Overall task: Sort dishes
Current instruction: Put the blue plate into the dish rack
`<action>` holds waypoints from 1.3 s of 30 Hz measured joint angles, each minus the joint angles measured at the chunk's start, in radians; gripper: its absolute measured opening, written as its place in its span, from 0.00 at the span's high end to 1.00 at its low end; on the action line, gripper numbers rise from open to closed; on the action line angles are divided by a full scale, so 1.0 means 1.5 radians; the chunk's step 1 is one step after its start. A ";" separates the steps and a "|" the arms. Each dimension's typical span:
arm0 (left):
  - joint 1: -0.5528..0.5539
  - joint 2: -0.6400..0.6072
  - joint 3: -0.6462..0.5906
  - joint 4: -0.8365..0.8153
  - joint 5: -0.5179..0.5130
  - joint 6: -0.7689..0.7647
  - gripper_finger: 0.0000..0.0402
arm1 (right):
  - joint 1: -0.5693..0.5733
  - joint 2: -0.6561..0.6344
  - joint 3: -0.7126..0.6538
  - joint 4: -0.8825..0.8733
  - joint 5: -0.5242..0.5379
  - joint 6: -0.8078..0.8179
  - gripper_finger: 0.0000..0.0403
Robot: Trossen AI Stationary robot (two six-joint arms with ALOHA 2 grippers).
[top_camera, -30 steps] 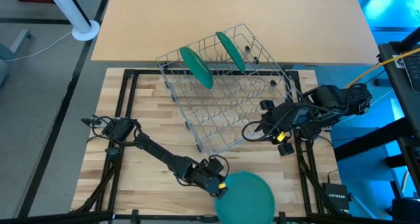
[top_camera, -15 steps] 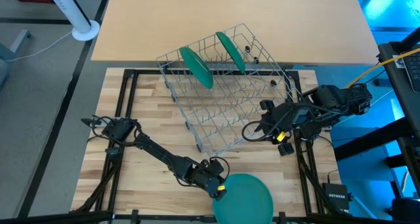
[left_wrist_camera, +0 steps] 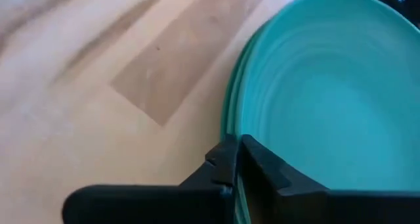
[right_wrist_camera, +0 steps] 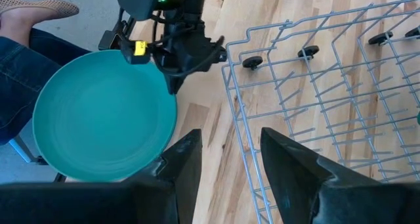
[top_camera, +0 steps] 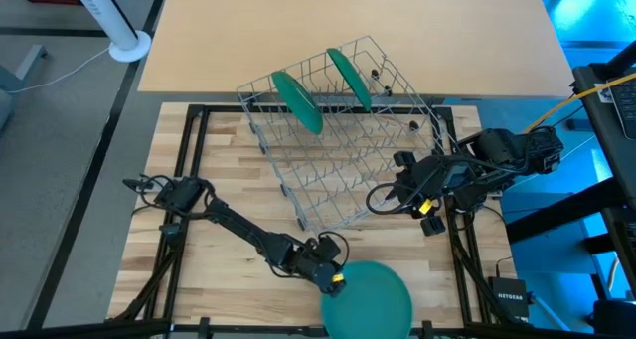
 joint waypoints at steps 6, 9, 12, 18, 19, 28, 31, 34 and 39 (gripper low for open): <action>0.019 0.000 0.000 -0.001 -0.005 -0.009 0.99 | 0.000 0.000 0.000 0.000 0.001 0.000 0.60; 0.027 0.000 0.000 -0.002 -0.001 -0.001 0.99 | 0.000 0.000 0.000 0.000 0.001 0.000 0.60; 0.031 0.000 0.000 -0.003 0.007 0.010 0.99 | 0.000 0.000 0.000 0.000 0.002 0.000 0.60; 0.030 0.000 0.000 -0.003 0.011 0.017 0.94 | 0.000 0.000 0.000 -0.001 0.002 -0.003 0.60; 0.030 0.000 0.000 -0.003 0.012 0.017 0.93 | 0.000 0.000 0.000 -0.001 0.002 -0.003 0.60; 0.030 0.001 -0.001 -0.004 0.025 0.018 0.88 | 0.000 0.000 0.000 -0.001 0.003 -0.003 0.60; 0.030 0.001 -0.001 -0.004 0.033 0.020 0.88 | 0.000 0.000 0.000 -0.001 0.003 -0.003 0.60; 0.030 0.001 -0.001 -0.003 0.040 0.025 0.89 | 0.000 0.000 0.000 -0.001 0.003 -0.003 0.60; 0.029 0.001 -0.001 -0.002 0.039 0.028 0.94 | 0.000 0.000 0.000 -0.001 0.003 -0.003 0.60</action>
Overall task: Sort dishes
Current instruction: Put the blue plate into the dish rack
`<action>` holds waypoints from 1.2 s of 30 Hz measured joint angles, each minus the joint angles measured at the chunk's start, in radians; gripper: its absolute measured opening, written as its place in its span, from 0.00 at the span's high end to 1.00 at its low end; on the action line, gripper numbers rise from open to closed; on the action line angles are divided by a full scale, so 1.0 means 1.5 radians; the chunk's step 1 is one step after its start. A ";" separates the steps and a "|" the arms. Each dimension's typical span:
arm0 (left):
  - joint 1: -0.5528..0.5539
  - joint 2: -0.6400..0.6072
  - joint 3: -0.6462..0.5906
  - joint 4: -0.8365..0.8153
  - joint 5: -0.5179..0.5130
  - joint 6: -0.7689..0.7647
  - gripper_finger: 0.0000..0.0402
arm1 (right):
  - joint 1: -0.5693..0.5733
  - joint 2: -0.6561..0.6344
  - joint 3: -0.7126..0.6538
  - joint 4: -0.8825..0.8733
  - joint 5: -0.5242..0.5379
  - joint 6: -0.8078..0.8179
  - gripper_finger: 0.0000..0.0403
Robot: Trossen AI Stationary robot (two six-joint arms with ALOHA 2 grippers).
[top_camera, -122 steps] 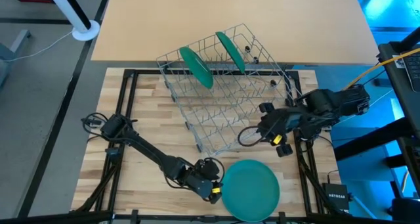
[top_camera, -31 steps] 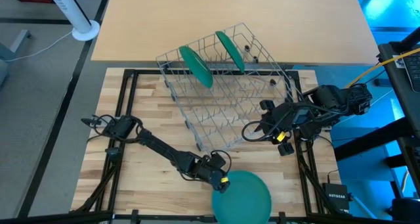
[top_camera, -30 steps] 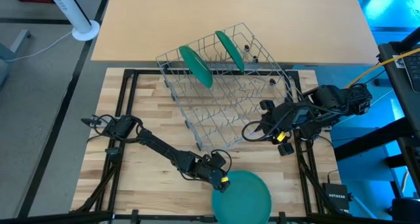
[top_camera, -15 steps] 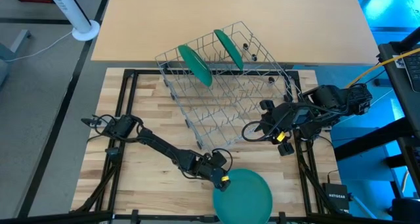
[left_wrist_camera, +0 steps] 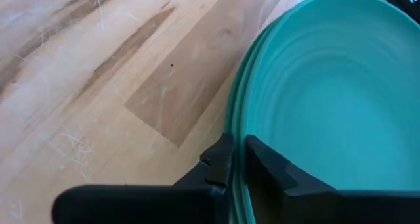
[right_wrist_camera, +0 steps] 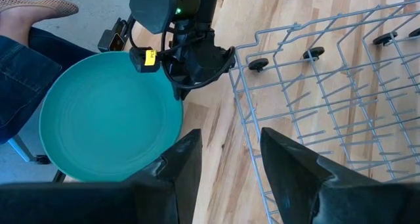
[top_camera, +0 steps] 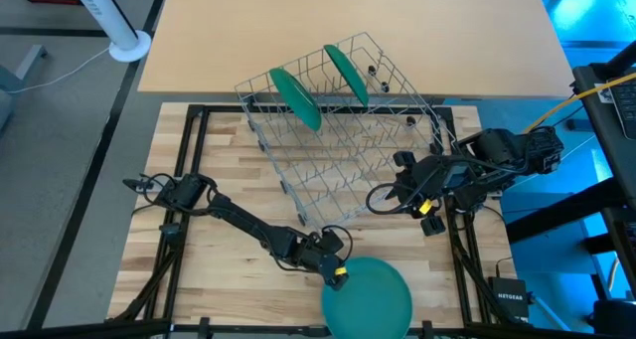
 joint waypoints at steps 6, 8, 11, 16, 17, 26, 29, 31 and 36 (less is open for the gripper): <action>0.000 0.000 -0.001 -0.005 -0.008 0.001 0.98 | 0.000 0.000 0.000 0.000 0.000 0.000 0.60; 0.000 0.000 0.000 -0.001 -0.008 -0.010 0.99 | 0.000 0.000 0.000 0.000 0.000 0.000 0.60; 0.000 0.000 0.000 0.004 -0.011 -0.025 1.00 | 0.000 0.000 0.000 0.000 0.000 0.000 0.60; 0.000 0.000 0.000 0.003 -0.011 -0.047 1.00 | 0.000 0.000 0.000 0.000 0.000 0.000 0.60; -0.001 0.000 0.000 0.006 -0.011 -0.048 1.00 | 0.000 0.000 0.000 0.000 0.000 0.000 0.60; 0.001 -0.008 0.014 0.016 -0.022 -0.040 1.00 | 0.000 0.000 0.000 -0.003 -0.001 0.000 0.60; 0.001 -0.009 0.020 0.019 -0.023 -0.040 1.00 | 0.000 0.000 0.000 -0.007 -0.001 0.000 0.60; 0.001 -0.009 0.022 0.018 -0.025 -0.036 1.00 | 0.000 0.000 0.000 -0.008 -0.001 0.000 0.60; 0.002 -0.009 0.023 0.019 -0.031 -0.036 1.00 | 0.000 0.000 0.000 -0.009 -0.002 0.000 0.60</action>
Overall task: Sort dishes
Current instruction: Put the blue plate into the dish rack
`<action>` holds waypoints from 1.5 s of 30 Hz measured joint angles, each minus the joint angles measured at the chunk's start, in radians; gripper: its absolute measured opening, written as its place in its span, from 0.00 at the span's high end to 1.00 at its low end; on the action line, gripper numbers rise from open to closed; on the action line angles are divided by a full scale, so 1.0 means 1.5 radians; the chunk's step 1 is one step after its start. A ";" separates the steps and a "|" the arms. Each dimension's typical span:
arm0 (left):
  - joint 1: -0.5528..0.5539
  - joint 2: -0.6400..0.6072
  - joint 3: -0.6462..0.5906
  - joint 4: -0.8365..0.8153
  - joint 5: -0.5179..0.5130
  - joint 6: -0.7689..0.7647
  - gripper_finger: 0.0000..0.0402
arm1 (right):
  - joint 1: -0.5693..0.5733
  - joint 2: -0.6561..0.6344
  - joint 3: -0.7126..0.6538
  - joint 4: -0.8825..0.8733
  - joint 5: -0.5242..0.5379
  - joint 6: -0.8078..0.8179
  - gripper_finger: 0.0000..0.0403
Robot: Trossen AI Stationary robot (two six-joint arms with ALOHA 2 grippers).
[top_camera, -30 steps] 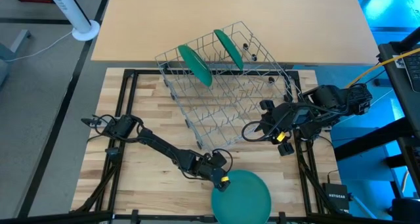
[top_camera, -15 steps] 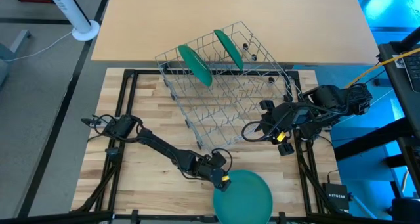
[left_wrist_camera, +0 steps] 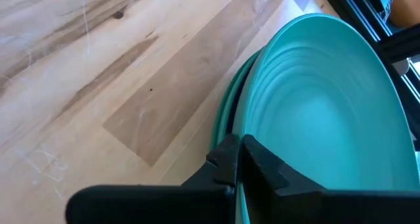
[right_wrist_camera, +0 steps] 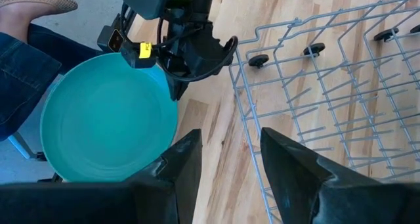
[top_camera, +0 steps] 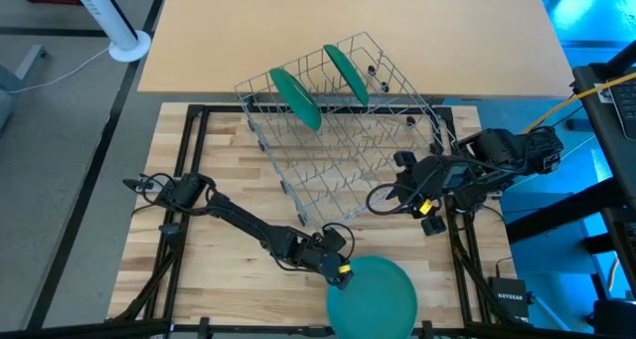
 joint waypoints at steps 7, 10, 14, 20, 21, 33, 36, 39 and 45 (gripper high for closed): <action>-0.002 0.000 0.000 0.001 0.000 -0.010 1.00 | 0.000 0.000 0.000 -0.003 -0.004 0.000 0.60; -0.004 0.000 0.006 0.000 0.000 -0.011 1.00 | 0.000 0.000 0.000 -0.003 -0.018 0.000 0.60; -0.010 -0.001 0.019 0.003 0.000 -0.007 1.00 | 0.000 0.000 0.000 -0.003 -0.033 0.000 0.60; -0.017 -0.001 0.037 -0.001 0.001 0.000 1.00 | 0.000 0.000 0.000 -0.013 -0.040 0.000 0.60; -0.018 -0.001 0.040 -0.002 0.001 0.005 1.00 | 0.000 0.000 0.000 -0.018 -0.040 0.000 0.60; -0.021 -0.035 0.074 -0.024 -0.023 0.088 1.00 | 0.000 -0.045 0.003 -0.049 -0.040 0.030 0.60; -0.019 -0.064 0.074 -0.057 -0.063 0.119 1.00 | 0.000 -0.062 0.025 -0.049 -0.041 0.047 0.60; -0.013 -0.097 0.075 -0.087 -0.102 0.155 1.00 | 0.000 -0.074 0.066 -0.047 -0.039 0.060 0.60; 0.011 -0.162 0.075 -0.115 -0.166 0.282 1.00 | 0.000 -0.077 0.161 -0.033 -0.002 0.068 0.60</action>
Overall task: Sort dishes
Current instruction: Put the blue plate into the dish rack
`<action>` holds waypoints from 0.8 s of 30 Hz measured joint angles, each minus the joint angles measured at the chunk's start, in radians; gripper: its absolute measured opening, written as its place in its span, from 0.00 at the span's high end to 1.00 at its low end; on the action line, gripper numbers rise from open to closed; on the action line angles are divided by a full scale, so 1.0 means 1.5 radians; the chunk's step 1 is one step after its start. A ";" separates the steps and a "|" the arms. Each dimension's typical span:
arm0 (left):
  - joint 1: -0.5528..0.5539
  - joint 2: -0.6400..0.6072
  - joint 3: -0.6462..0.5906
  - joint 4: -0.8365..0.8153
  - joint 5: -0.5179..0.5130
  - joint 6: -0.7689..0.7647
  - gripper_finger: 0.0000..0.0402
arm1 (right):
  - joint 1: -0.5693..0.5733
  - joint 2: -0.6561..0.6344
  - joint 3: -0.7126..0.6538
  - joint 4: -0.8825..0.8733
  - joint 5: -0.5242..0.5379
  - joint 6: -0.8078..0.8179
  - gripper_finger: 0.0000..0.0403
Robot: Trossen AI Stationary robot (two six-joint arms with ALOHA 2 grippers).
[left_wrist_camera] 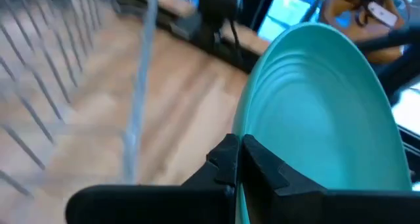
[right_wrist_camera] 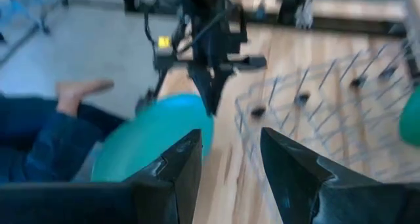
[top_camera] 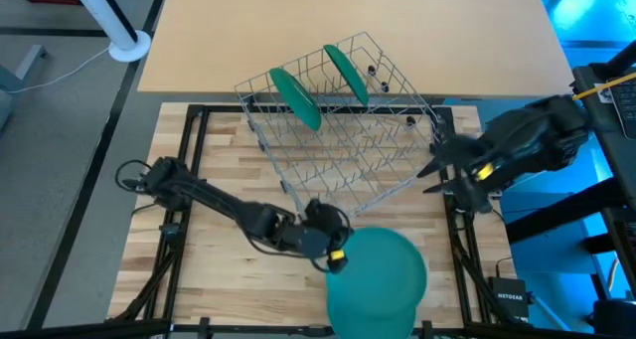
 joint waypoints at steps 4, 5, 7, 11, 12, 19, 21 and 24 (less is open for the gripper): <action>0.023 -0.042 0.000 -0.003 -0.024 0.087 1.00 | 0.000 0.000 0.059 0.016 0.022 0.000 0.60; 0.031 -0.052 0.000 -0.004 -0.032 0.105 1.00 | 0.000 0.000 0.074 0.016 0.029 -0.001 0.60; 0.042 -0.071 0.000 -0.010 -0.051 0.142 1.00 | 0.000 0.000 0.099 0.016 0.046 -0.001 0.60; 0.067 -0.100 0.000 -0.003 -0.092 0.229 1.00 | 0.000 0.000 0.141 0.017 0.080 -0.001 0.60; 0.075 -0.104 0.000 0.003 -0.106 0.256 1.00 | 0.000 -0.001 0.149 0.017 0.085 -0.001 0.60; 0.126 -0.112 0.000 0.189 -0.153 0.523 1.00 | 0.000 -0.007 0.161 0.018 0.135 0.000 0.60; 0.139 -0.112 0.000 0.246 -0.154 0.592 1.00 | 0.000 -0.007 0.161 0.020 0.137 0.011 0.60; 0.153 -0.112 0.000 0.320 -0.158 0.703 1.00 | 0.000 -0.007 0.161 0.035 0.133 0.019 0.60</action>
